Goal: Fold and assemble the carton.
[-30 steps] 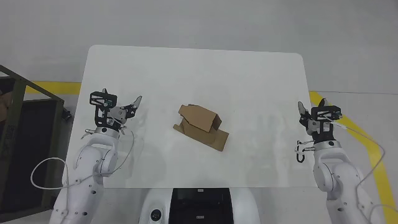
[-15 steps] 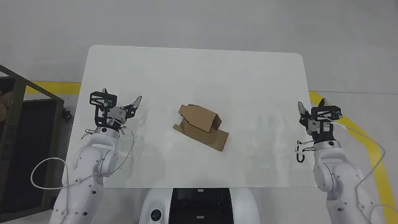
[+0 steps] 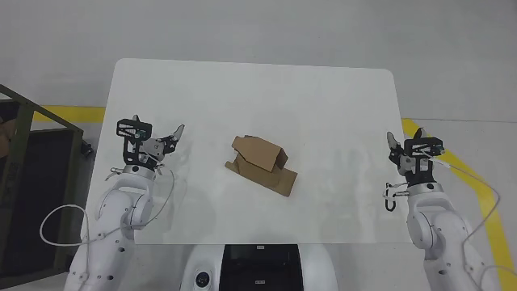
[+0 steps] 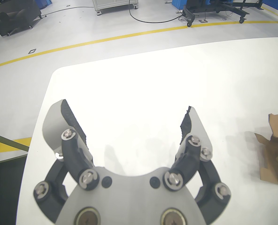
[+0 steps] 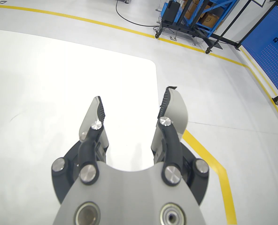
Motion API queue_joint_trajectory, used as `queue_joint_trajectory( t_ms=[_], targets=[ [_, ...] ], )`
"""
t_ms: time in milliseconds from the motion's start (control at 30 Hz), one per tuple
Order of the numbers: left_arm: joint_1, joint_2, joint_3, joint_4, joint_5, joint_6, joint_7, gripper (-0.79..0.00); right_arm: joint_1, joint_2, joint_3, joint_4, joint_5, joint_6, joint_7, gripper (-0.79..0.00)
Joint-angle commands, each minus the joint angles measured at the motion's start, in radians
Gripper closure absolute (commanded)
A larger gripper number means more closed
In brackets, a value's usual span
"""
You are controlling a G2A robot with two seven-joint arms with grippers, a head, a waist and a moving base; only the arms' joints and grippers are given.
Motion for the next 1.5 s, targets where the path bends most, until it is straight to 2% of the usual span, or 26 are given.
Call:
queue_joint_trajectory(
  t_ms=[0, 367, 400, 500, 733, 800, 967, 1067, 1200, 1467],
  targets=[
    [0.000, 0.000, 0.000, 0.000, 0.000, 0.000, 0.000, -0.784, 0.000, 0.000, 0.000, 0.000, 0.000, 0.000, 0.000, -0.438],
    [0.000, 0.000, 0.000, 0.000, 0.000, 0.000, 0.000, -0.785, 0.000, 0.000, 0.000, 0.000, 0.000, 0.000, 0.000, -0.438],
    [0.000, 0.000, 0.000, 0.000, 0.000, 0.000, 0.000, -0.785, 0.000, 0.000, -0.003, 0.000, 0.001, -0.003, -0.001, -0.785],
    [0.000, 0.000, 0.000, 0.000, 0.000, 0.000, 0.000, -0.785, -0.006, -0.004, -0.037, -0.004, -0.008, -0.028, -0.020, -0.785],
    [0.000, 0.000, 0.000, 0.000, 0.000, 0.000, 0.000, -0.785, -0.005, -0.008, -0.109, -0.019, -0.154, -0.038, -0.159, -0.785],
    [0.000, 0.000, 0.000, 0.000, 0.000, 0.000, 0.000, -0.785, 0.002, -0.011, -0.132, -0.019, -0.192, 0.001, -0.151, -0.785],
    [0.000, 0.000, 0.000, 0.000, 0.000, 0.000, 0.000, -0.785, 0.047, -0.019, -0.196, -0.026, -0.251, 0.006, -0.139, -0.785],
    [0.000, 0.000, 0.000, 0.000, 0.000, 0.000, 0.000, -0.785, 0.082, -0.022, -0.234, -0.016, -0.258, -0.051, -0.154, -0.785],
    [0.000, 0.000, 0.000, 0.000, 0.000, 0.000, 0.000, -0.785, 0.145, -0.030, -0.275, 0.003, -0.251, -0.064, -0.117, -0.785],
    [0.000, 0.000, 0.000, 0.000, 0.000, 0.000, 0.000, -0.785, 0.145, -0.030, -0.275, 0.003, -0.251, -0.064, -0.117, -0.785]
  ],
)
